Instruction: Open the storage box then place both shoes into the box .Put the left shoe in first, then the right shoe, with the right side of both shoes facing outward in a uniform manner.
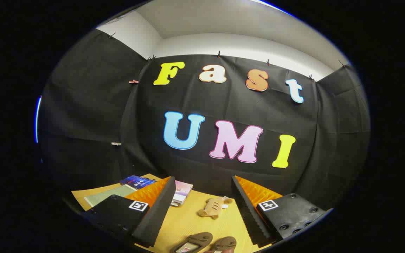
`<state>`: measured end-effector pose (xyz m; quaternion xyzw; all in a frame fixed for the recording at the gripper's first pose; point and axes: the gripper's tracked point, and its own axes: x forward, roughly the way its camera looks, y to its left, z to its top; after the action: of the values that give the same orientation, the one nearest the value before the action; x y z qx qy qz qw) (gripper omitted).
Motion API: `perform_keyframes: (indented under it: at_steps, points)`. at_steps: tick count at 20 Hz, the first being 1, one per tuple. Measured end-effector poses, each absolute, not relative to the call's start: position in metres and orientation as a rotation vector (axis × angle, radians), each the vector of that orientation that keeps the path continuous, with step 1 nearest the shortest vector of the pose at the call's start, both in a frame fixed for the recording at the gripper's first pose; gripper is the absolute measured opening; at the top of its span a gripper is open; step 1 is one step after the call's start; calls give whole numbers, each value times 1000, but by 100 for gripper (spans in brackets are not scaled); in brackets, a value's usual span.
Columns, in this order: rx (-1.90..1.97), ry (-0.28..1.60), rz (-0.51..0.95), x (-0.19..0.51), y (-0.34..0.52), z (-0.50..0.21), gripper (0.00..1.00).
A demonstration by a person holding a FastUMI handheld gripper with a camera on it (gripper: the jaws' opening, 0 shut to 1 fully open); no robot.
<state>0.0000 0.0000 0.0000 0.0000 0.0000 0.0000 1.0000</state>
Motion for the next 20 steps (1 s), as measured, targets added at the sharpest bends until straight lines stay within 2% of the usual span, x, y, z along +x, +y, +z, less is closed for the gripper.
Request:
perform_keyframes:
  at_steps: [9,20]
  points:
    - [6,4,-4,6,2,-2,97]
    - [-2,52,-100,11,-12,-16,97]
